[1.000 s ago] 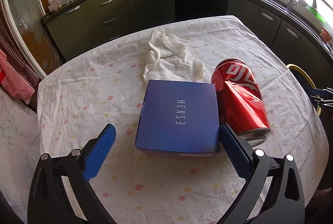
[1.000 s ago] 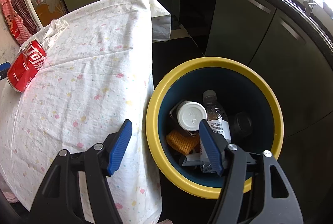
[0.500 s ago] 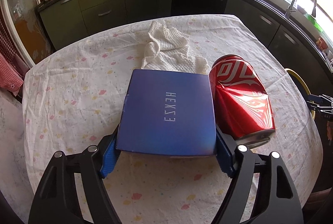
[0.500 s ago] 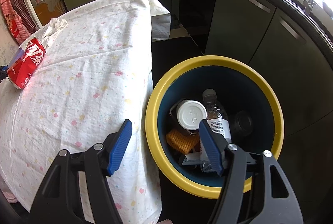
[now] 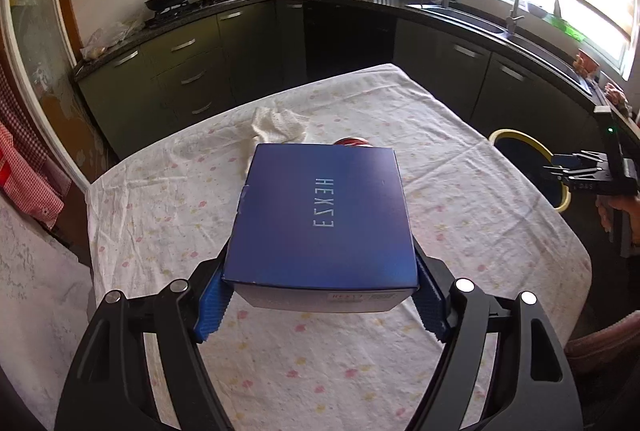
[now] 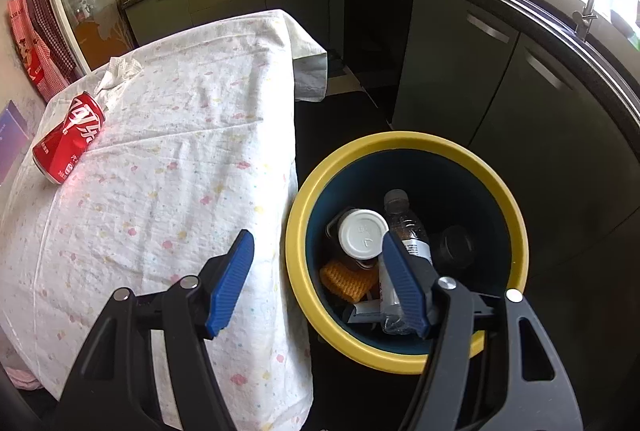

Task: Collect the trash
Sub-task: 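Grasp the blue box with the left gripper and lift it, then carry the blue box over the yellow bin and open the left gripper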

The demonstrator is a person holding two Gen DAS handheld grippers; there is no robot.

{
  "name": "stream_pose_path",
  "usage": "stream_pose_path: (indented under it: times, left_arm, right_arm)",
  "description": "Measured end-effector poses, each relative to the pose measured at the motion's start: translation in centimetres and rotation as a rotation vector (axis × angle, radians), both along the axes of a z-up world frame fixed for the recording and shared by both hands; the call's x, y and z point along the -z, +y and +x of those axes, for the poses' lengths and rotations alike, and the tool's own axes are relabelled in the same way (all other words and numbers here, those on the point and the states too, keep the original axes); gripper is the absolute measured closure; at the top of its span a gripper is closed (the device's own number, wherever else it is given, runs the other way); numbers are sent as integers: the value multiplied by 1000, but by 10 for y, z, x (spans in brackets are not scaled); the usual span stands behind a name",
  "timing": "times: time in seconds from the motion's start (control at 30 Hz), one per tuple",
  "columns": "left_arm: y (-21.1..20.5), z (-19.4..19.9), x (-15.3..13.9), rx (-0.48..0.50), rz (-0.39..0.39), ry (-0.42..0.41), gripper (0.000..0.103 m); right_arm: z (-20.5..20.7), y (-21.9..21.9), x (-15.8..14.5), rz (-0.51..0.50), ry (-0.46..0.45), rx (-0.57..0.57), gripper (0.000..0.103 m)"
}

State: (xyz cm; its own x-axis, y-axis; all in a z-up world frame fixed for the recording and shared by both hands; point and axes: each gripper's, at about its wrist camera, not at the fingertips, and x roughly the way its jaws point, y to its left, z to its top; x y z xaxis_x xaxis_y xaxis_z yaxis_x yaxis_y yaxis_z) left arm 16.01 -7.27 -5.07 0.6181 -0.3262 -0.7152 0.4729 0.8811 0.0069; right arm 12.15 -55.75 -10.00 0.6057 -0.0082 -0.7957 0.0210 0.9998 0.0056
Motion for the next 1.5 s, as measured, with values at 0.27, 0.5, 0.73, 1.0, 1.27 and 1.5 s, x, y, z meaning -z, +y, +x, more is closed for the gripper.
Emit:
stream_pose_path:
  times: [0.27, 0.5, 0.73, 1.0, 1.27, 1.5]
  left_arm:
    - [-115, -35, -26, 303, -39, 4, 27]
    - [-254, -34, -21, 544, -16, 61, 27]
    - [-381, -7, 16, 651, 56, 136, 27]
    - [-470, 24, 65, 609, 44, 198, 26]
    - [-408, 12, 36, 539, -57, 132, 17]
    - [-286, -36, 10, 468, -142, 53, 11]
  right_arm:
    - [-39, -35, -17, -25, -54, 105, 40]
    - [-80, -82, -22, -1, -96, 208, 38]
    - [-105, -113, -19, 34, -117, 267, 38]
    - [-109, -127, 2, 73, -79, 291, 38]
    - [-104, -120, 7, 90, -78, 273, 38]
    - [-85, -97, 7, 90, -66, 217, 38]
